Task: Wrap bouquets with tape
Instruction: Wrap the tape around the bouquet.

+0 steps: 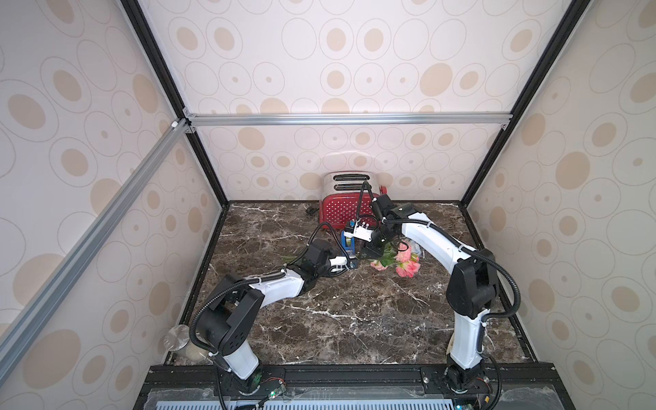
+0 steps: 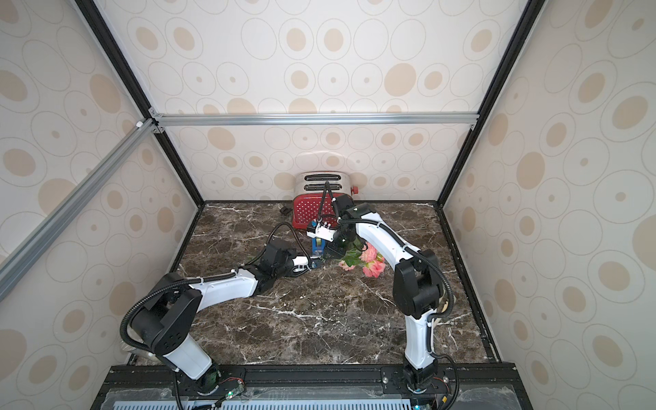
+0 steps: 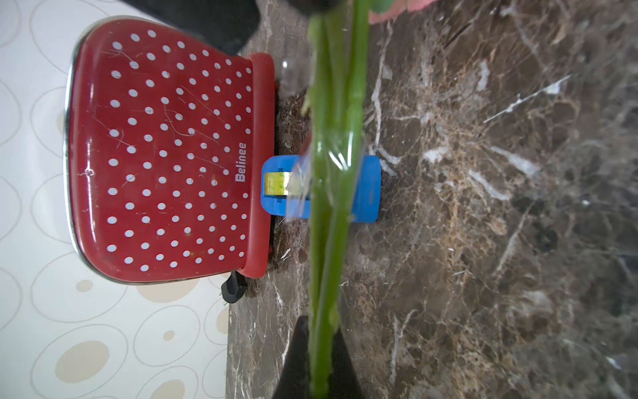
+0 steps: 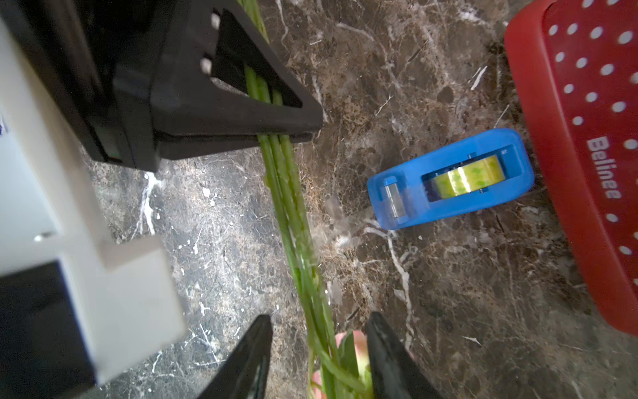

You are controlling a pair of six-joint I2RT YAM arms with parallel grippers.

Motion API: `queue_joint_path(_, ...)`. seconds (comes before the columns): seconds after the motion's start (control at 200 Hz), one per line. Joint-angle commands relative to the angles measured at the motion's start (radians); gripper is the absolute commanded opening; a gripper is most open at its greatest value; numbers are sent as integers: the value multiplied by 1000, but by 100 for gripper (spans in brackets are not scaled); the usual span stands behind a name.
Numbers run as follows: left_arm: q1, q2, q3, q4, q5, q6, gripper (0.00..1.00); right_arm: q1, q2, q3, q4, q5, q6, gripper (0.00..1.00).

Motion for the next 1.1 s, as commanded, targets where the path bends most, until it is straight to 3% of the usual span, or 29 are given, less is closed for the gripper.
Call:
queue_joint_path(0.0, -28, -54, -10, 121, 35, 39, 0, 12, 46, 61, -117, -19, -26, 47)
queue_joint_path(0.395, -38, -68, -55, 206, 18, 47, 0, 26, 125, 146, -167, -4, -36, 43)
queue_joint_path(0.68, -39, -65, -44, 194, 40, 31, 0, 38, 162, 187, -179, -3, -38, 13)
queue_joint_path(0.84, -38, -64, -38, 168, 40, 31, 0, 39, 151, 183, -173, 35, -52, 2)
queue_joint_path(0.985, -37, -77, -37, 119, 76, 16, 22, 38, 122, 148, -155, 50, -81, 0)
queue_joint_path(1.095, -37, -111, -2, -41, 147, -15, 34, 38, 94, 108, -106, 61, -106, 0)
